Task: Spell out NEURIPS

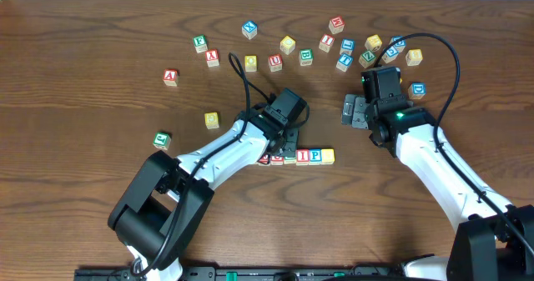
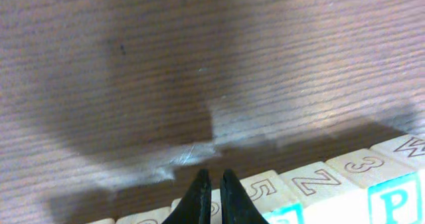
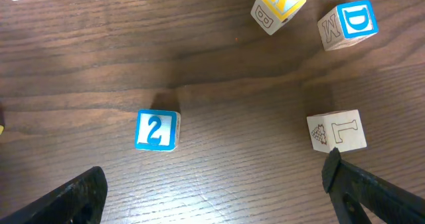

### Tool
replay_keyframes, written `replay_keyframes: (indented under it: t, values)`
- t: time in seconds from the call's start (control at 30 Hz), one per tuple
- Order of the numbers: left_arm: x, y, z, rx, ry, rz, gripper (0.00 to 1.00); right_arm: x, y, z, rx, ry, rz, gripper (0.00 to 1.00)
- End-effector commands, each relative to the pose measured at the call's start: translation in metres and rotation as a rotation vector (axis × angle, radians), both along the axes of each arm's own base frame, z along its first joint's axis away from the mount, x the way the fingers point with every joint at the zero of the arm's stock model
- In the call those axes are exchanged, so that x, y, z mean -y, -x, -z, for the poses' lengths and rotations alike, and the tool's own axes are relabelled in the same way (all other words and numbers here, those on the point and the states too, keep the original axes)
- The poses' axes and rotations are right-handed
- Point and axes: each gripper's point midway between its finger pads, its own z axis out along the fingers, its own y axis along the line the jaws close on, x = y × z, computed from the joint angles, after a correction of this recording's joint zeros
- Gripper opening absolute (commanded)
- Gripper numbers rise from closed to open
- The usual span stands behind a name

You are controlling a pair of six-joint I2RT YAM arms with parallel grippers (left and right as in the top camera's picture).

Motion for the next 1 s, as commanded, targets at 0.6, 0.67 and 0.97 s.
replay_keyframes:
  t: [0.6, 0.67, 0.97]
  values:
    - [0.017, -0.016, -0.016, 0.049, 0.049, 0.040, 0.07, 0.004, -0.005, -0.006, 0.014, 0.016, 0.004, 0.99]
    - [0.017, -0.016, -0.016, 0.048, 0.048, 0.040, 0.08, 0.004, -0.005, -0.006, 0.014, 0.016, 0.004, 0.99]
    - [0.020, -0.007, -0.013, 0.033, 0.030, 0.063, 0.08, 0.004, -0.005, -0.006, 0.016, 0.016, 0.004, 0.99]
